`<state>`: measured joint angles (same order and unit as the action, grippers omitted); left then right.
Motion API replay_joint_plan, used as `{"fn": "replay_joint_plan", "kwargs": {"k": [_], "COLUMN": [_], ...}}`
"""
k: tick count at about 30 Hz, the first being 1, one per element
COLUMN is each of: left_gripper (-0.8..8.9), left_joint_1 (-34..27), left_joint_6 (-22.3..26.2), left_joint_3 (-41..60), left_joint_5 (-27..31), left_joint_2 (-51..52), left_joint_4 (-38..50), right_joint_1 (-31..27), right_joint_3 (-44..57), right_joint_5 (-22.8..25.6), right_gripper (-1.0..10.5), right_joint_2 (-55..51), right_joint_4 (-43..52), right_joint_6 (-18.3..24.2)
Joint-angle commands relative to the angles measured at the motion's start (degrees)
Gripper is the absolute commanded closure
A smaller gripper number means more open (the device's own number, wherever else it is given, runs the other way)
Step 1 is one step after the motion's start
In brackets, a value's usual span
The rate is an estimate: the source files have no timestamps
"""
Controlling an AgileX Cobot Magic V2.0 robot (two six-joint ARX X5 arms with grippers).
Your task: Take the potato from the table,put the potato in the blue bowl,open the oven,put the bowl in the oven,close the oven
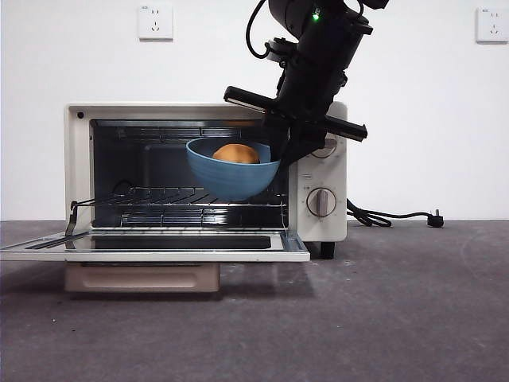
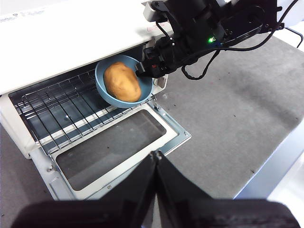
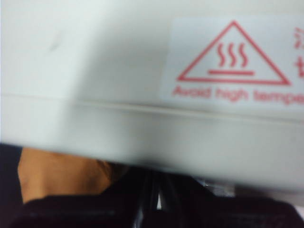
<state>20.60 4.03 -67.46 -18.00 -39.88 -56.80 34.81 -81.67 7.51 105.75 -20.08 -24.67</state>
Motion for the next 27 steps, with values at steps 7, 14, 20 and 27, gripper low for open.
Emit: {"fn": "replay_joint_plan", "kwargs": {"k": [7, 14, 20, 27], "left_gripper": [8.21, 8.21, 8.21, 8.21], "left_joint_1": [0.04, 0.04, 0.04, 0.04], "left_joint_6": [0.98, 1.18, 1.18, 1.18], "left_joint_3": [0.35, 0.35, 0.35, 0.35], "left_joint_5": [-0.17, -0.04, -0.02, 0.04], "left_joint_2": [0.17, 0.15, 0.15, -0.2], "left_joint_4": [0.09, 0.09, 0.11, 0.13], "right_joint_1": [0.15, 0.15, 0.2, 0.26], "right_joint_3": [-0.15, -0.15, -0.15, -0.15], "right_joint_5": [-0.04, -0.04, -0.09, -4.63], "right_gripper": [7.5, 7.5, 7.5, 7.6], "right_joint_2": [0.96, -0.57, -4.31, -10.47], "right_joint_4": [0.66, 0.28, -2.86, -9.44], "right_joint_6": [-0.37, -0.33, -0.31, 1.36]}}
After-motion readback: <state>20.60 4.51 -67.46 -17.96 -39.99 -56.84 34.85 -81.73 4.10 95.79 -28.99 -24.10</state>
